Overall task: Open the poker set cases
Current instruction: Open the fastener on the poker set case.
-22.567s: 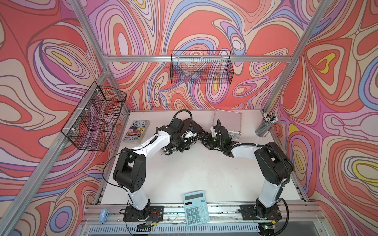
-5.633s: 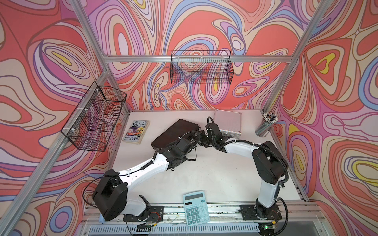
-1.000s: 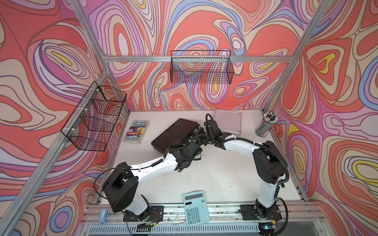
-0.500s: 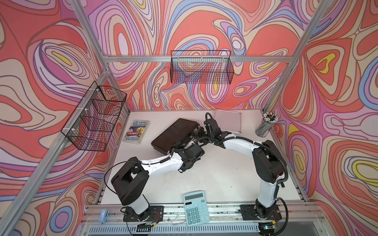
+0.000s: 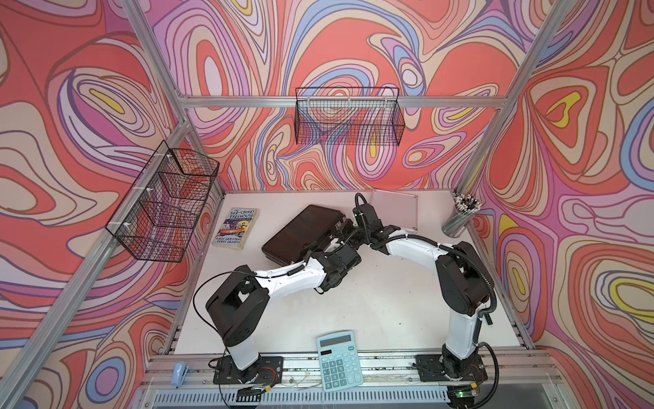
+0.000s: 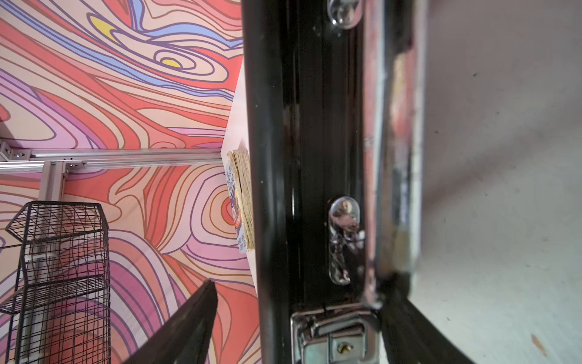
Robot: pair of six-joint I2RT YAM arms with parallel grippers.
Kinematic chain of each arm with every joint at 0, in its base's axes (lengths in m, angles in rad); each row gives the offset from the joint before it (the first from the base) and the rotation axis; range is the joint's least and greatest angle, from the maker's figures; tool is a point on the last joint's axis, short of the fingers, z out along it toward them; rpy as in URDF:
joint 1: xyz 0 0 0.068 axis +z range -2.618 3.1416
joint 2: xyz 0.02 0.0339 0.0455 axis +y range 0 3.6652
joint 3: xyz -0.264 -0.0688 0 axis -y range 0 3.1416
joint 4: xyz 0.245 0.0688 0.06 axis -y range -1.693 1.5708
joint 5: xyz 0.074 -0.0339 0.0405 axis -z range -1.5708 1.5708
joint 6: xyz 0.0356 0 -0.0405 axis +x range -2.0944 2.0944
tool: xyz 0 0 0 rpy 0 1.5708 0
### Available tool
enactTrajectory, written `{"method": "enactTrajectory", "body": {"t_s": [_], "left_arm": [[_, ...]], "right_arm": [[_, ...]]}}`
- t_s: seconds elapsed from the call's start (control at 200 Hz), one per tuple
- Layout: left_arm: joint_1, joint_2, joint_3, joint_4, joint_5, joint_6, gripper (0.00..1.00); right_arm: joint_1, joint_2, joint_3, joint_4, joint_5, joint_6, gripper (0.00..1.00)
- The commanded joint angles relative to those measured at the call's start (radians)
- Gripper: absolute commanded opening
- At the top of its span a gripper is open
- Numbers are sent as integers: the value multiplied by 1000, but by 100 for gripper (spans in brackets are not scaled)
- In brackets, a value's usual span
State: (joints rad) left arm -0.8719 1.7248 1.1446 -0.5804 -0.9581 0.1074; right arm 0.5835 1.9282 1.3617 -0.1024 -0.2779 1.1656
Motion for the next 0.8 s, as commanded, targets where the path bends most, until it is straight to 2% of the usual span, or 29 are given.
{"method": "enactTrajectory", "body": {"t_s": [0.0, 0.27, 0.796], "left_arm": [[-5, 13, 32, 9, -41, -30, 80], [-7, -30, 2, 35, -82, 27, 75], [-22, -105, 60, 74, -53, 159, 72]], "right_arm": [[16, -18, 53, 46, -4, -41, 0], [15, -9, 27, 45, 19, -39, 0], [15, 39, -22, 78, 40, -56, 0]]}}
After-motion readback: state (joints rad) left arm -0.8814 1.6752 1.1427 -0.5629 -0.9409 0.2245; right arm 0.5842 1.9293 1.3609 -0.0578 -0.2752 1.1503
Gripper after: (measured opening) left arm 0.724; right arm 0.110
